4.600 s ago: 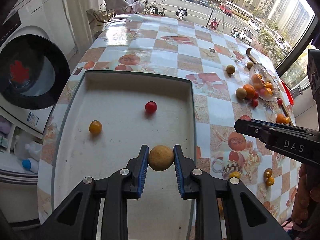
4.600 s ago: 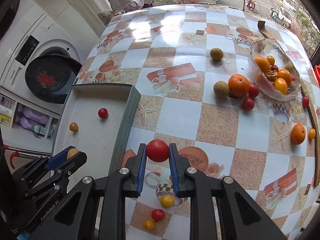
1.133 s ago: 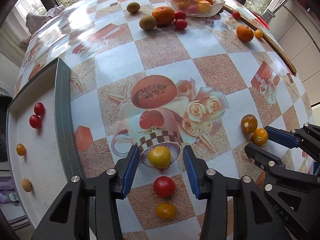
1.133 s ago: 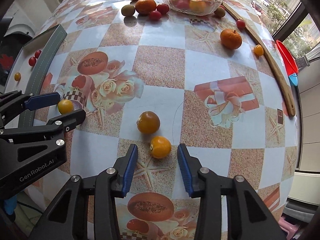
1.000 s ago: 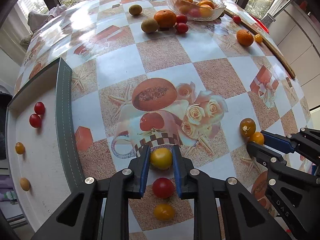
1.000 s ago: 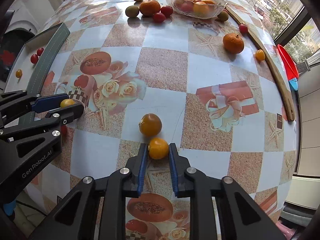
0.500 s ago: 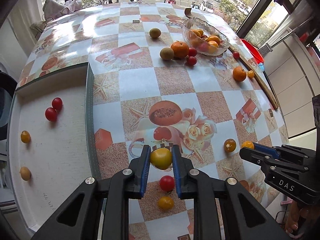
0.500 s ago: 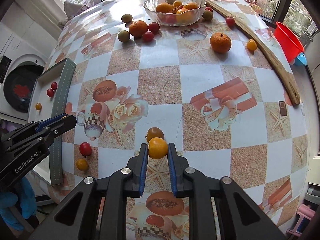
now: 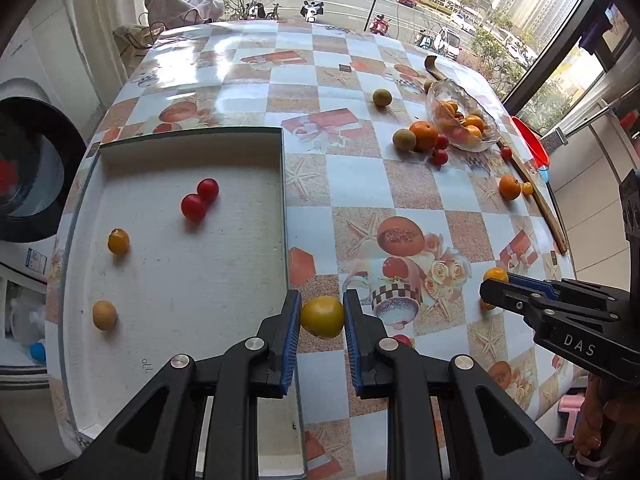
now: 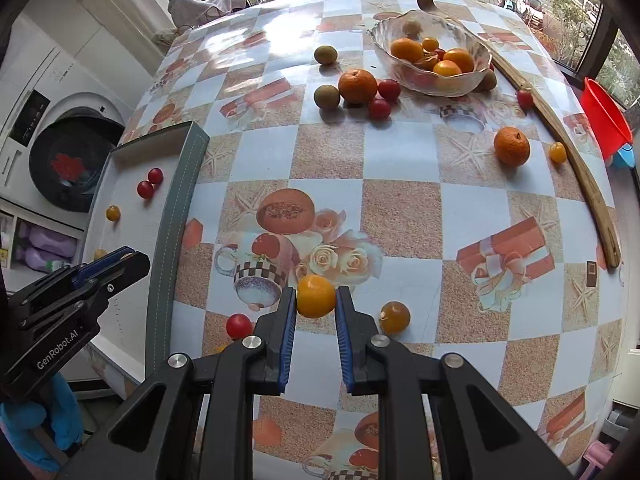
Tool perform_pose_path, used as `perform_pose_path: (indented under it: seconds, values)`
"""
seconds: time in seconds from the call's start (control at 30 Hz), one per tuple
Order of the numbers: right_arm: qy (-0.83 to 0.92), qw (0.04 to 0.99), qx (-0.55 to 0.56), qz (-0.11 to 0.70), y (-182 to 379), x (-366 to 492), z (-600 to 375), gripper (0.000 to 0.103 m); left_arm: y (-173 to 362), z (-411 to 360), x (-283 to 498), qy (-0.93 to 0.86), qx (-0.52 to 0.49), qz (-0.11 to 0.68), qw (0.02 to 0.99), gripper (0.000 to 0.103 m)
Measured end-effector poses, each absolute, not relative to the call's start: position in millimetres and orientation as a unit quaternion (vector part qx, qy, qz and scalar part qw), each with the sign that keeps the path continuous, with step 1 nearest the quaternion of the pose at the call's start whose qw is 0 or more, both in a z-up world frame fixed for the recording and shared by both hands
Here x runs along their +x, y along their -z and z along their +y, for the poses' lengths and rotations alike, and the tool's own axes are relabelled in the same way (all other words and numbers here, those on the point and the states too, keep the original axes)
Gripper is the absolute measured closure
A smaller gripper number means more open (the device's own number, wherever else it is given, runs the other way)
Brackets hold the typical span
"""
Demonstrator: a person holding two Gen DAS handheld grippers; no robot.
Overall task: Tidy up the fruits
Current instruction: 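Carry both yellow tomatoes into the white tray and open both tools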
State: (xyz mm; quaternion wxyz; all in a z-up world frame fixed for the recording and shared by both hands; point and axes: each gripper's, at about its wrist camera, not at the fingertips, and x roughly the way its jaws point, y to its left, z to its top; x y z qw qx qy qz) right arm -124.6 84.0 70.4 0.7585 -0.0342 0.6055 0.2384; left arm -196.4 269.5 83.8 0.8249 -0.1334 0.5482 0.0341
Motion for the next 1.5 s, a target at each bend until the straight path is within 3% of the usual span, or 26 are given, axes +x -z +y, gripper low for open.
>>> perform_pose_path:
  seconds: [0.77,1.37,1.4,1.43,1.47,1.5]
  values:
    - [-0.372,0.700,-0.084,0.604,-63,-136,261,0.082,-53,385,-271,-0.185,-0.187,0.542,0.798,0.080]
    - [-0.363,0.681,-0.139,0.621,-15,-131,324,0.081,-22,395,-275,-0.214,-0.153,0.565,0.782,0.079]
    - [-0.362,0.680,-0.142,0.621,-14,-131,325,0.081,-22,395,-275,-0.214,-0.146,0.567,0.782,0.077]
    - [-0.362,0.682,-0.145,0.619,-14,-132,325,0.081,-22,394,-274,-0.219,-0.136,0.569,0.781,0.065]
    - [-0.363,0.683,-0.148,0.617,-15,-133,326,0.081,-22,394,-274,-0.226,-0.128,0.569,0.781,0.052]
    - [-0.364,0.683,-0.151,0.616,-15,-133,327,0.081,-23,395,-275,-0.226,-0.129,0.564,0.784,0.025]
